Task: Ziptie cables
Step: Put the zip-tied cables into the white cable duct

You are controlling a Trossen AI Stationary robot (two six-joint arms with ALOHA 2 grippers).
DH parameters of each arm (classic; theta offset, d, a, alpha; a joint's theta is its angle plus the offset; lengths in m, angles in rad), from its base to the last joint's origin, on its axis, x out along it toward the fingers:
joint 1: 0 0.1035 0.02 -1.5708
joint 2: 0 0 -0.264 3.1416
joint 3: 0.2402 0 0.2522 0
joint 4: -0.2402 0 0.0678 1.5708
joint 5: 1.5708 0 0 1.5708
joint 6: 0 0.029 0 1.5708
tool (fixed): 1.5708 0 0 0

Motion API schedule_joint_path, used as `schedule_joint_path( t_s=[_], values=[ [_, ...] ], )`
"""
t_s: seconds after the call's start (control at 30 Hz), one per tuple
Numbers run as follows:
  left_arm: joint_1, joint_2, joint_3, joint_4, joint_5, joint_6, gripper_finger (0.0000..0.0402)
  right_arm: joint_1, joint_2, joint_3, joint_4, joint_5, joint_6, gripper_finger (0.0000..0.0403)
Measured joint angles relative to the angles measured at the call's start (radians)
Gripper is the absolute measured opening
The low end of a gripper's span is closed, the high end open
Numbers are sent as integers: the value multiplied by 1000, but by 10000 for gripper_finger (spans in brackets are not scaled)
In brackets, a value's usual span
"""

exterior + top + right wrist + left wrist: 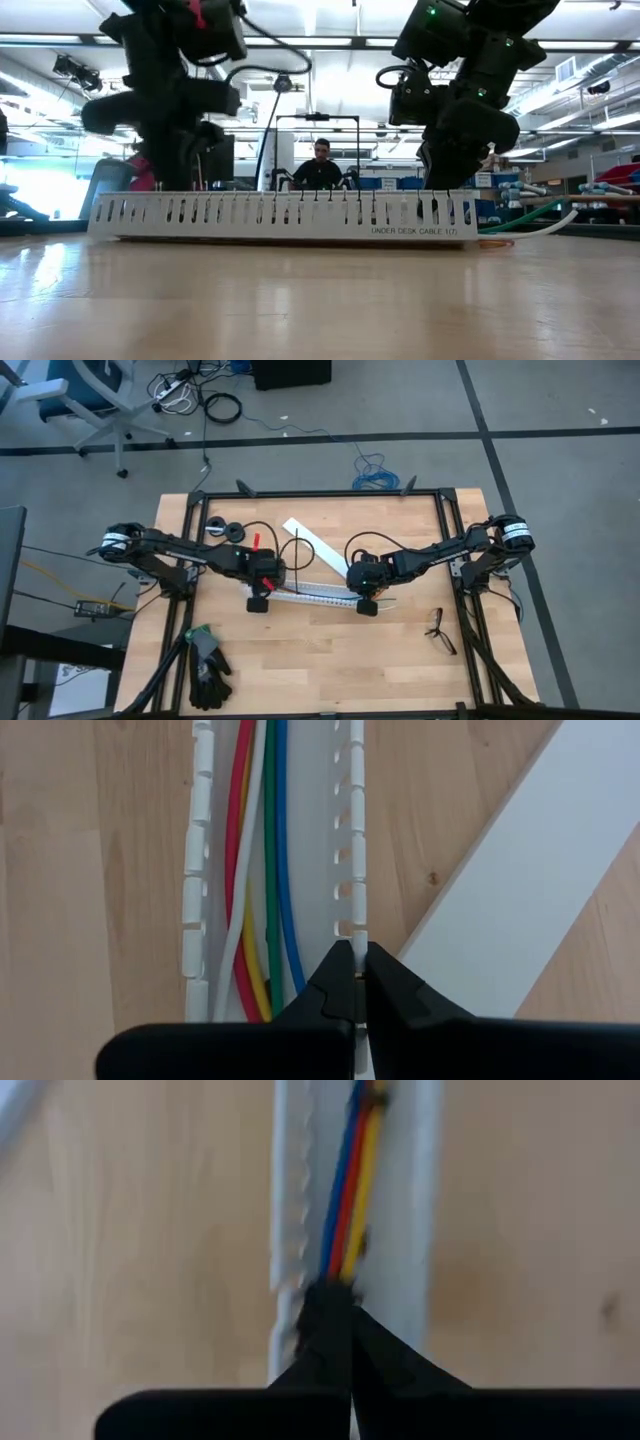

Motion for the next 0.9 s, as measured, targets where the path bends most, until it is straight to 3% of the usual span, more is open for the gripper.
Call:
schedule_joint_path(
  t_s=[0.23, 0.43, 0.9],
  values=[
    [0, 47, 0, 148, 32, 50, 0, 3, 1, 0, 11, 0, -1, 0],
    [0, 101, 0, 172, 38, 53, 0, 19, 1, -1, 18, 2, -1, 0],
    [1, 131, 1, 51, -4, 19, 0, 22, 1, -1, 16, 15, 4, 0]
  ],
)
